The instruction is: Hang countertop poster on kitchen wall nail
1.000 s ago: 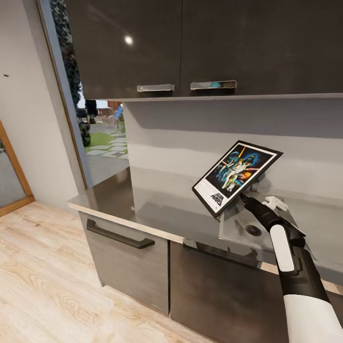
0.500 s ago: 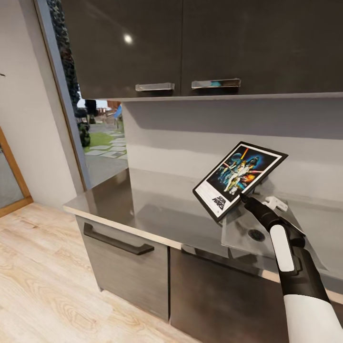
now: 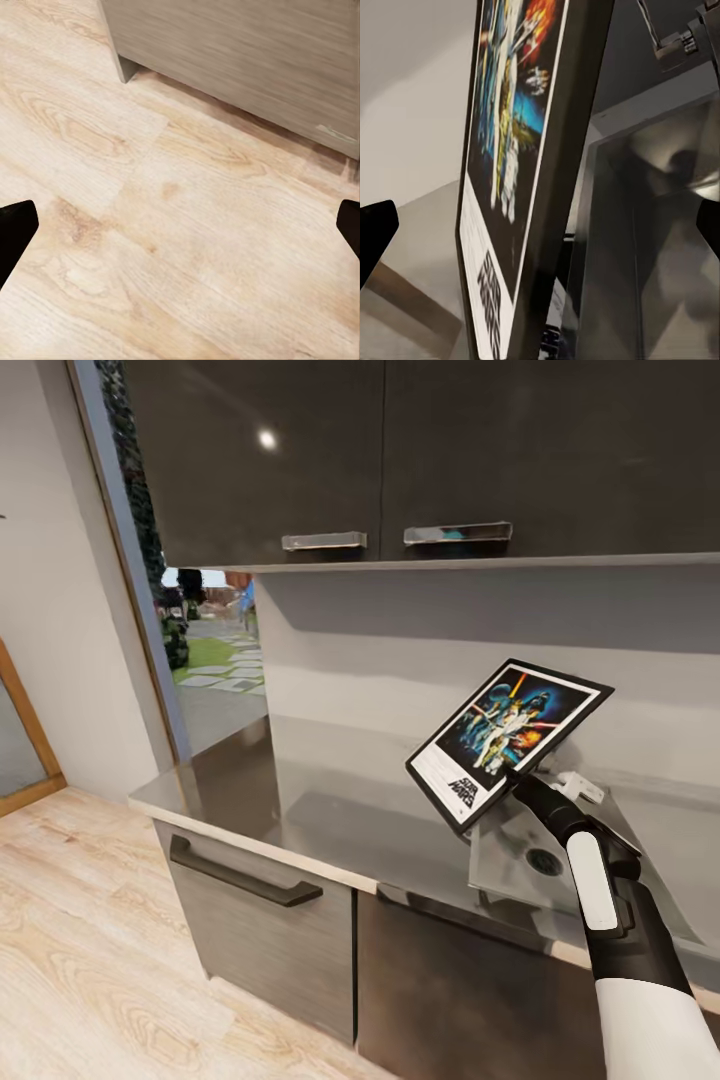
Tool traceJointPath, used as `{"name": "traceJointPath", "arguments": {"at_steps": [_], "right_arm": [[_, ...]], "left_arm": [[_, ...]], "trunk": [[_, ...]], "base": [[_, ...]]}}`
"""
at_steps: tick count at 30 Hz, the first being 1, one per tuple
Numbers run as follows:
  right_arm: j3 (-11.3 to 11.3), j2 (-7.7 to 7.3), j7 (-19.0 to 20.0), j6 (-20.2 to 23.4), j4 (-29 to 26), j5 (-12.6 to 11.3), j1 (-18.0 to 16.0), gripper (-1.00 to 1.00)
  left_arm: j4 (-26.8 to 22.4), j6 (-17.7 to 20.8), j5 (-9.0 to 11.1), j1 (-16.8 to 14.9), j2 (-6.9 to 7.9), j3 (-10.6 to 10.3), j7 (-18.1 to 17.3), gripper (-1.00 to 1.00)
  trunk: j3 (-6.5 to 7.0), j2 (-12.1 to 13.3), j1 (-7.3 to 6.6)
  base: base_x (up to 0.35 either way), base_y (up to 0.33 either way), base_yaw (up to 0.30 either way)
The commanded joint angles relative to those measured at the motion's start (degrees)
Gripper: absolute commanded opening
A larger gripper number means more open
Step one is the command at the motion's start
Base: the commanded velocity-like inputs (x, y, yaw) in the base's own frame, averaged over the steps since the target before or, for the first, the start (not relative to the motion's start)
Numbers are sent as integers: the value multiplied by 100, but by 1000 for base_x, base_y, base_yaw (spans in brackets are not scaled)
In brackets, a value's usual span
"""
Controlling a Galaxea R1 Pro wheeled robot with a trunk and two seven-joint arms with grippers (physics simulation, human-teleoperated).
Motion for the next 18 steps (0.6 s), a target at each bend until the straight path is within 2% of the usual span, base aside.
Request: {"name": "traceJointPath", "arguments": {"at_steps": [1,18], "right_arm": [[-1,-1,-30,27,-4,-58,-3,100],[-4,-1,-30,28,-1,-58,-3,100]], "left_arm": [[-6,-9,-4,1,-1,5,1,100],[-12,-14,-5,1,-1,5,1,100]], "trunk": [[-5,-3,1],[-5,-3,1]], "base": [[79,0,0],[19,0,0]]}}
